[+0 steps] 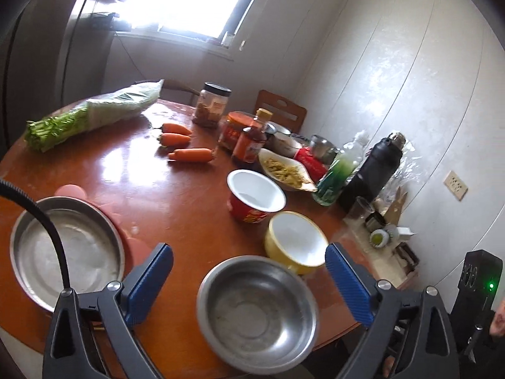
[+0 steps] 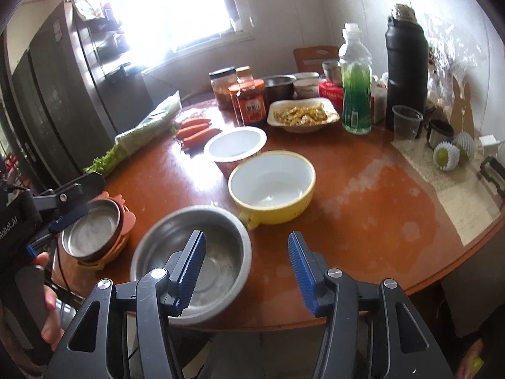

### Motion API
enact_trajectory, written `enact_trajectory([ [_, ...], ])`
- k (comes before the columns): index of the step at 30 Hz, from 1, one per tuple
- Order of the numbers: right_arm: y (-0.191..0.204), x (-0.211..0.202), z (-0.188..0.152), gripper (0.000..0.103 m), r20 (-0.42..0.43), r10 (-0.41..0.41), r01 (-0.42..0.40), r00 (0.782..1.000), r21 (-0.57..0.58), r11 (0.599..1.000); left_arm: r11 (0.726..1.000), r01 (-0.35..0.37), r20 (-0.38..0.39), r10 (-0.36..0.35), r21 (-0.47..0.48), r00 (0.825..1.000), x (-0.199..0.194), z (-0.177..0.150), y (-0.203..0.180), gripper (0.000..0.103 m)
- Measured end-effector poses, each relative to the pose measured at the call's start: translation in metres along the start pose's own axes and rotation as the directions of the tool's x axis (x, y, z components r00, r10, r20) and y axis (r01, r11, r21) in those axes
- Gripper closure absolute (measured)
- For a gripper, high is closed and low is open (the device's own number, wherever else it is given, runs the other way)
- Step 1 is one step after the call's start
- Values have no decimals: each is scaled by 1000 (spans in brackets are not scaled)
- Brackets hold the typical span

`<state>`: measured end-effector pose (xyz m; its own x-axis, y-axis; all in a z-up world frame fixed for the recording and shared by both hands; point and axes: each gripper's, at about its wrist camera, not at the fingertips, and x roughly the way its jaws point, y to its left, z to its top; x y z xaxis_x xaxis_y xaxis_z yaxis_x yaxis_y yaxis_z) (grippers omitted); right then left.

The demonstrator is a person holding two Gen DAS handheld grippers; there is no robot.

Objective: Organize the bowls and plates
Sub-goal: 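Move the right tool to the yellow-rimmed bowl and close on its rim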

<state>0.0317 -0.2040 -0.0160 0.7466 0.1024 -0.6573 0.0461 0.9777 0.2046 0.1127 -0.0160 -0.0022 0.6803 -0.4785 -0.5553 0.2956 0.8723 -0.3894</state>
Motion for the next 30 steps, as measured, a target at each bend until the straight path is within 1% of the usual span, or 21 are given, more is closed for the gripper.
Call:
enact_trajectory([
  [2,2,-2,5,47,14,5,-5,1000,-12,1000,999,-7,-19,8,33,1000,7,2,-7,5],
  [4,5,-3,9,47,23,9,-9,1000,-22,1000,994,-56,-14,57,93,998,13,3,-18,5],
  [6,8,-4,15,47,30,13,-12,999,-39,999,980,-120,20,119,158,993,17,4,-29,5],
  [7,8,-3,17,47,34,13,-12,999,-44,999,974,-136,15,136,181,991,20,5,-33,5],
  [10,7,0,26,47,36,16,-14,999,-52,999,974,-118,-51,130,191,990,35,7,-37,6],
  [11,6,1,28,47,32,14,-12,999,-52,999,973,-129,-70,145,193,987,42,9,-38,10],
  [12,4,5,32,47,20,5,-4,1000,-51,999,965,-157,-80,177,209,981,48,10,-40,12],
  [13,1,8,36,46,4,-4,4,1000,-51,999,955,-185,-88,209,231,974,55,11,-43,16],
  [14,-1,12,39,46,-13,-10,9,1000,-48,999,946,-197,-104,230,258,968,65,13,-46,18],
  [15,-3,14,41,46,-25,-11,10,1000,-45,999,944,-192,-122,231,268,965,71,13,-47,18],
  [16,-7,19,44,46,-43,-13,12,999,-39,999,946,-175,-159,224,274,961,82,15,-48,18],
  [18,-17,32,52,46,-105,-10,9,994,-5,1000,953,-141,-224,204,267,953,97,17,-48,22],
  [20,-29,44,58,46,-147,-13,17,989,28,999,960,-103,-277,177,260,945,113,19,-51,26],
  [22,-36,52,62,46,-158,-16,22,987,36,999,953,-102,-294,188,286,937,123,19,-56,27],
  [23,-42,57,65,46,-160,-27,33,987,35,999,942,-116,-296,213,314,931,129,20,-60,27],
  [25,-47,64,70,46,-168,-38,45,985,35,998,931,-121,-302,231,343,925,137,22,-65,27],
  [27,-55,75,75,46,-191,-41,50,981,43,998,930,-107,-329,230,353,916,148,24,-70,29],
  [28,-59,82,77,46,-206,-40,52,978,53,997,927,-111,-338,239,357,910,152,24,-72,31],
  [29,-61,87,80,46,-216,-39,53,976,58,997,923,-115,-352,252,366,902,158,25,-73,32],
  [30,-64,90,81,46,-222,-39,55,974,63,996,923,-113,-360,254,368,898,163,26,-74,32],
])
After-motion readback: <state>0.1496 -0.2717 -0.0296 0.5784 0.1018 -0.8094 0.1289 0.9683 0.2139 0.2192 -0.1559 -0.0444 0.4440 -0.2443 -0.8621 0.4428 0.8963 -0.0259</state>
